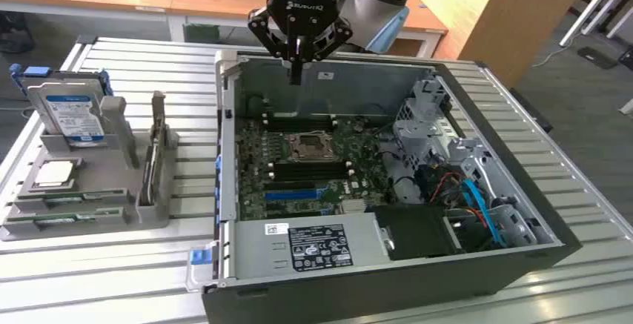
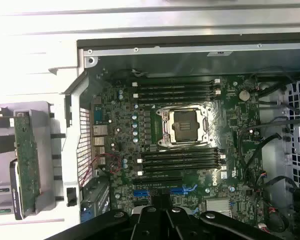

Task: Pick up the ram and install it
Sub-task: 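Reach for the ram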

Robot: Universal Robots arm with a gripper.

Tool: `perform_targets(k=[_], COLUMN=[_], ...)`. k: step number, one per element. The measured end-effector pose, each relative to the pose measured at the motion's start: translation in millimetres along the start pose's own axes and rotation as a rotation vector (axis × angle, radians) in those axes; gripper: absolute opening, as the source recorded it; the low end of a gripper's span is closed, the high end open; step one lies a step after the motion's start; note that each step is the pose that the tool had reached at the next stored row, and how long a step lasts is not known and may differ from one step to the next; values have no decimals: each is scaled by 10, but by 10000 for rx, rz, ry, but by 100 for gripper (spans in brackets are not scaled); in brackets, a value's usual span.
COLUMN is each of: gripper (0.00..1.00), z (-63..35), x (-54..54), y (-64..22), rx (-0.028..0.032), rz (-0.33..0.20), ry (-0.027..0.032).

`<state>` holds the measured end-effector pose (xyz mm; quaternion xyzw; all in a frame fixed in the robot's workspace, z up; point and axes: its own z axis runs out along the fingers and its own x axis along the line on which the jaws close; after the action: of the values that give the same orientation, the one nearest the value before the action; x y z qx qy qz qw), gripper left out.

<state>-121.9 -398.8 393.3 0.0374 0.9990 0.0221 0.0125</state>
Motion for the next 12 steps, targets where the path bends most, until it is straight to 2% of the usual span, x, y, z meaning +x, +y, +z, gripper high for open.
perform_targets(k=[12], gripper=[11], z=[0], x=[0], y=[0], rx=[0], rz=[0], ry=[0])
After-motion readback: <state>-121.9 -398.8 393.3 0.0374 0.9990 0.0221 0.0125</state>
